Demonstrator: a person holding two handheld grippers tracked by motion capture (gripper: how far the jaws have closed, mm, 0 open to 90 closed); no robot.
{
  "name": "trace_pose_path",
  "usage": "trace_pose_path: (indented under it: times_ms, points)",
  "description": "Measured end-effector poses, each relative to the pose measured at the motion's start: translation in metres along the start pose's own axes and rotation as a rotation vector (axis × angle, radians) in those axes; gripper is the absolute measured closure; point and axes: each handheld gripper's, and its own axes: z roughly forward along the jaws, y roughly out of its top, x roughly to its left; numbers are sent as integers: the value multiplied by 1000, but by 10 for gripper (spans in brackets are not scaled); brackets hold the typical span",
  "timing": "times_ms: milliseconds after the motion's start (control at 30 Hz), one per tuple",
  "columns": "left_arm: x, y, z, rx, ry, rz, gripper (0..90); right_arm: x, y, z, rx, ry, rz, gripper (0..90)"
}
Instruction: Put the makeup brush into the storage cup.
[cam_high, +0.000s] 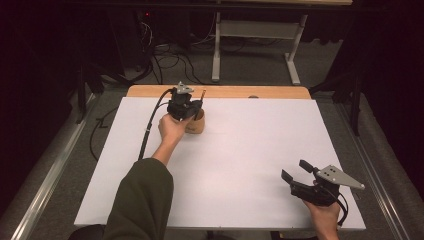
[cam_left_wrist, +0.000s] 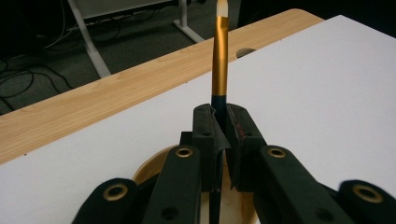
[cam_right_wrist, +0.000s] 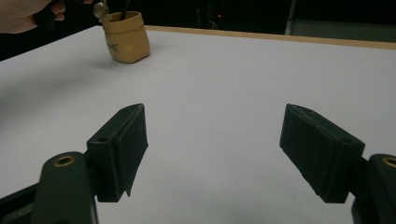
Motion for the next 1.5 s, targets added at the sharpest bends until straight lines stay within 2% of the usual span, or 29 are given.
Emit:
trace_pose_path:
  times_ms: [133,233,333,467,567,700,933,1200,1367,1500]
  points:
    - [-1,0,0,6,-14,0,820,0,0,0,0,1,0,251]
    - [-1,0,-2,5,-23,2,706,0,0,0,0,-1,-2,251]
    - [-2,1,-6,-2,-31,-3,635,0,0,0,1,-1,-2,251]
    - [0,-1,-12,-16,-50,-22,564,1,0,1,2,0,-5,251]
    - [1,-1,-15,-7,-69,-44,523,1,0,1,2,-2,-9,251]
    - [1,1,-19,-12,-70,-45,472,1,0,1,5,-3,-6,251]
    - [0,1,-27,-43,-64,-41,444,2,0,2,8,-5,-10,251]
    - [4,-5,-32,-29,-68,-33,416,3,0,2,13,-7,-13,251]
    - [5,-6,-34,-26,-62,-54,363,5,0,4,18,-4,-20,251]
    - [6,-7,-36,-16,-60,-53,342,4,0,3,14,-8,-17,251]
